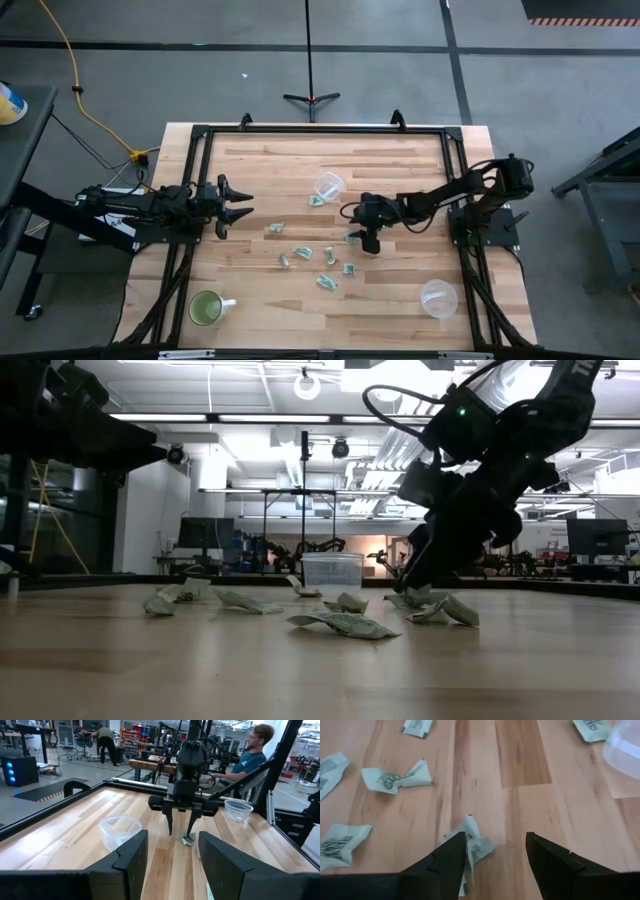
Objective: Pick and place items into bin
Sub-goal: Put the green stevia packet into the square transparent bin
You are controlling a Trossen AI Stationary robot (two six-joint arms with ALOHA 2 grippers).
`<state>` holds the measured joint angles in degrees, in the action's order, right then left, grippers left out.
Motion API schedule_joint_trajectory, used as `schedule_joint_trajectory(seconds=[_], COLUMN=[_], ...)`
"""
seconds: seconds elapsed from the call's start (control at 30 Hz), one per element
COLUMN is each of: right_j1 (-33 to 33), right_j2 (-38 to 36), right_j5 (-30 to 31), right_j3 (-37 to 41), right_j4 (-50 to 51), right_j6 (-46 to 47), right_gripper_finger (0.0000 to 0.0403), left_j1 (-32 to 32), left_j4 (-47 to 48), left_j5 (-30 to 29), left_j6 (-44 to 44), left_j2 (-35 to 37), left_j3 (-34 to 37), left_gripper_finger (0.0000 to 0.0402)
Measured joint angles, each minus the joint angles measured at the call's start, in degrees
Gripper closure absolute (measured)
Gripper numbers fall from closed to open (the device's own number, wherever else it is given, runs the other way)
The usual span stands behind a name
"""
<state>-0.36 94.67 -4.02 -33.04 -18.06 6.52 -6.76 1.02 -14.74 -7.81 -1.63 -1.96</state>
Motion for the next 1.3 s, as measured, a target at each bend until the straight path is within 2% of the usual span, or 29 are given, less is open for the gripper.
schedule_joint_trajectory(seconds=[0.2, 0.47, 0.6, 0.8, 0.97, 1.03, 1.1, 1.23, 1.3], right_j1=[0.04, -0.11, -0.11, -0.11, -0.11, -0.11, -0.1, -0.55, -1.52], right_j2=[-0.02, -0.02, -0.02, -0.02, -0.02, -0.02, -0.02, -0.02, -0.06], right_j5=[-0.28, -0.28, -0.27, -0.27, -0.23, -0.17, 1.99, 13.78, 17.2], right_j3=[0.0, 0.02, 0.02, 0.09, 0.11, 0.11, 0.11, 0.11, 0.09], right_j4=[0.49, 0.63, 0.63, -0.09, -6.3, -10.15, -14.73, -26.21, -31.64], right_j6=[0.11, 0.07, 0.87, 1.01, 0.93, -0.75, -3.64, -7.79, -8.93], right_gripper_finger=[0.0223, 0.0266, 0.0307, 0.0393, 0.0384, 0.0394, 0.04, 0.0396, 0.04], left_j1=[0.0, 0.01, 0.0, 0.0, 0.0, 0.01, 0.01, 0.01, 0.0], left_j4=[-0.02, -0.04, -0.04, -0.04, -0.06, -0.04, -0.04, -0.05, -0.07], left_j5=[-0.04, 0.2, 0.2, 0.2, 0.2, 0.2, 0.22, 0.22, 0.22], left_j6=[0.46, 0.44, 0.44, 0.44, 0.44, 0.44, 0.44, 0.44, 0.44], left_j2=[0.01, 0.01, 0.02, 0.01, 0.0, 0.0, 0.0, 0.01, 0.02], left_j3=[0.0, 0.0, 0.0, 0.0, 0.0, 0.0, 0.0, 0.0, 0.0], left_gripper_finger=[0.0191, 0.0191, 0.0191, 0.0191, 0.0191, 0.0191, 0.0191, 0.0191, 0.0191])
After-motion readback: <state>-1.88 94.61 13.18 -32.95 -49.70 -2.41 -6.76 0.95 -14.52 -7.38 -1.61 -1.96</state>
